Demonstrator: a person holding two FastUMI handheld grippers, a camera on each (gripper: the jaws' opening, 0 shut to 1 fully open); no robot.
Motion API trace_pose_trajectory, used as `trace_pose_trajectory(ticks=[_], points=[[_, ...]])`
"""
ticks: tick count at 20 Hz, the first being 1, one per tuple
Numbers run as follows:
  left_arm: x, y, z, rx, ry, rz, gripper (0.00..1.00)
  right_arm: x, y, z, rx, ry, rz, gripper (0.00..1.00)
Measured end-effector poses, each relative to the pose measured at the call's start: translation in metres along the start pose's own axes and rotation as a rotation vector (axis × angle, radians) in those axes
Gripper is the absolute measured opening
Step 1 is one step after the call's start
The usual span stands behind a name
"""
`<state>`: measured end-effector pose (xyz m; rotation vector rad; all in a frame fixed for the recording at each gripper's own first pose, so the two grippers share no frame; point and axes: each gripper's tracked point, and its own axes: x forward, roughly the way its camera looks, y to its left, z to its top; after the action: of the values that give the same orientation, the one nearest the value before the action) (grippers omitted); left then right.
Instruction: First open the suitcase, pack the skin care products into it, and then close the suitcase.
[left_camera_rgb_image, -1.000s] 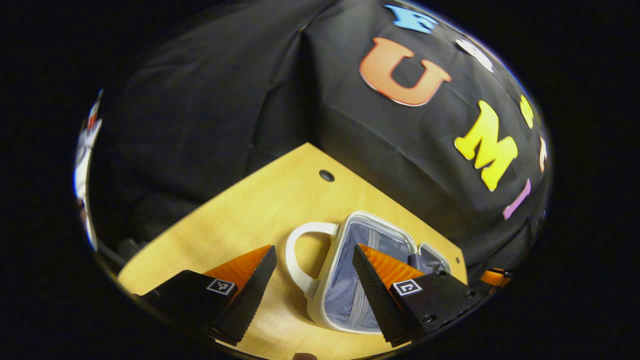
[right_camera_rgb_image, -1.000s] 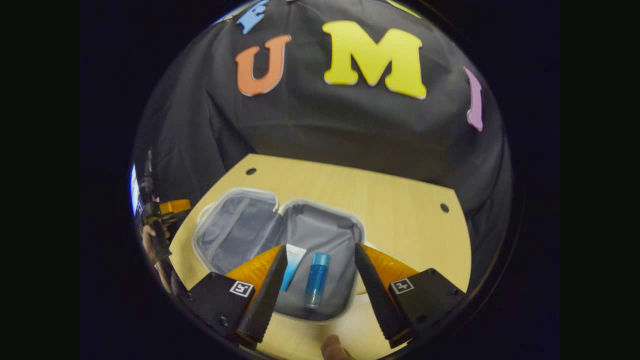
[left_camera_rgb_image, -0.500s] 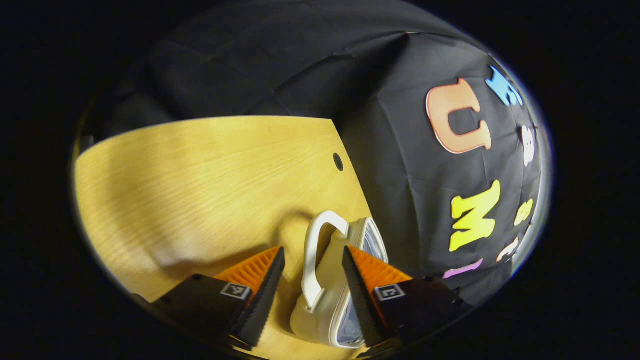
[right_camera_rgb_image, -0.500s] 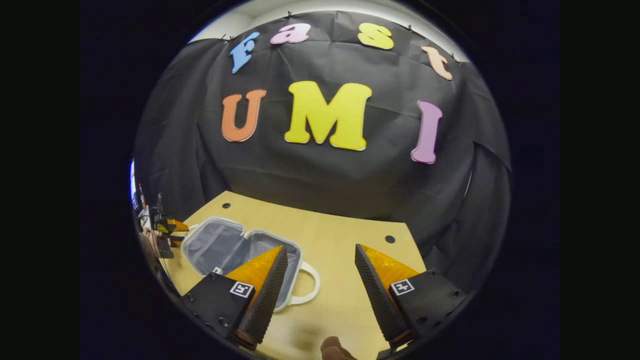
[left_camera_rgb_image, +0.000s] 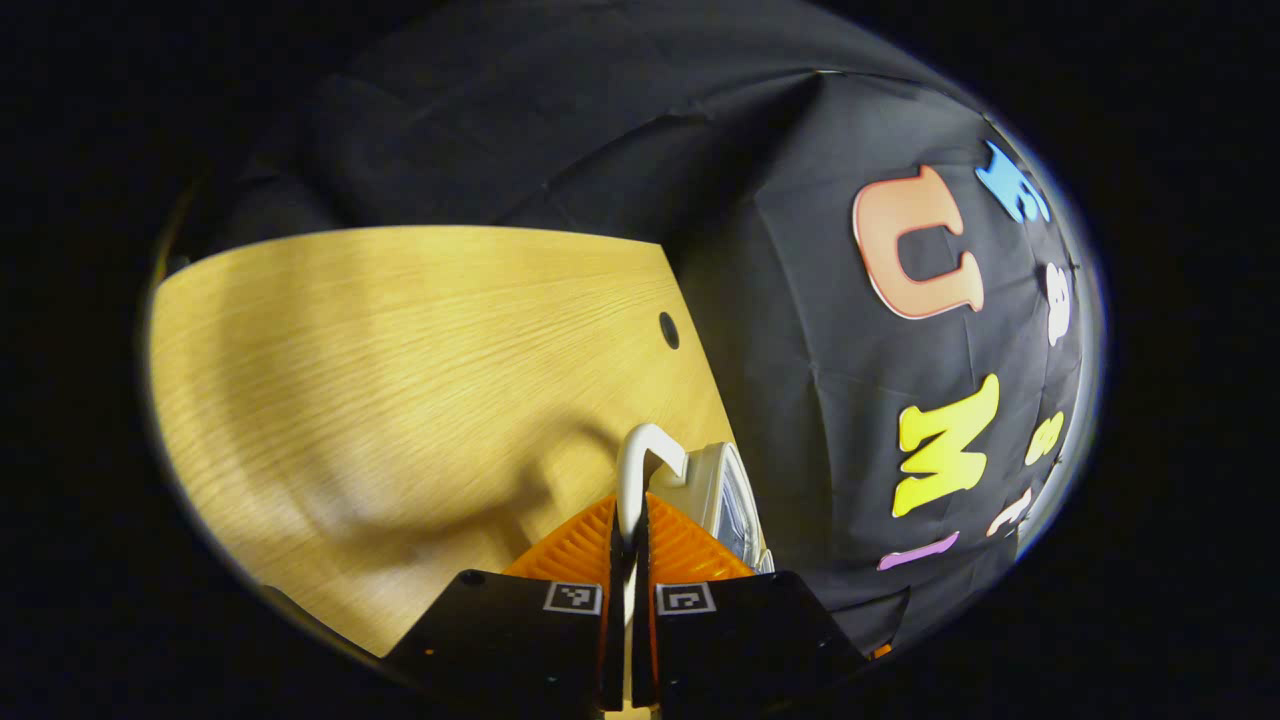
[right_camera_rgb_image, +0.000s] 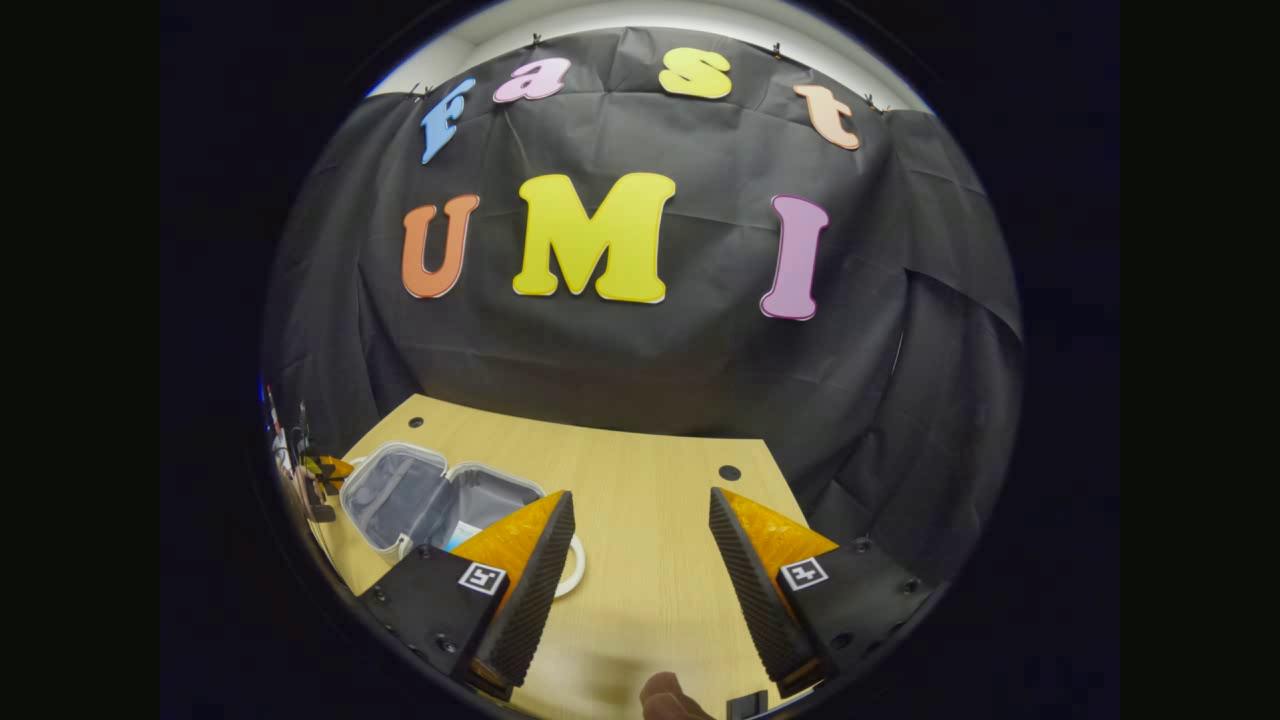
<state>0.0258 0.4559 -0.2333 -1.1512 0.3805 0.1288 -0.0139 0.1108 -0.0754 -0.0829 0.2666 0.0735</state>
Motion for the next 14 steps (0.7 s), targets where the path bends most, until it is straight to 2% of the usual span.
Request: trace_pose_trajectory(ticks=[3, 8, 14], points=[[-0.011, -0.041, 0.010, 0.067, -0.036, -0.010, 0.04, -0.003, -0.005, 0.007, -0.011, -0.026, 0.024, 0.81], [-0.034, -0.140, 0.010, 0.255, -0.087, -0.092, 0.03, -0.004, -0.011, 0.015, -0.025, -0.057, 0.080, 0.81], [-0.052, -0.251, -0.050, 0.516, -0.057, -0.195, 0.03, -0.004, -0.026, 0.017, -0.035, -0.059, 0.139, 0.79]])
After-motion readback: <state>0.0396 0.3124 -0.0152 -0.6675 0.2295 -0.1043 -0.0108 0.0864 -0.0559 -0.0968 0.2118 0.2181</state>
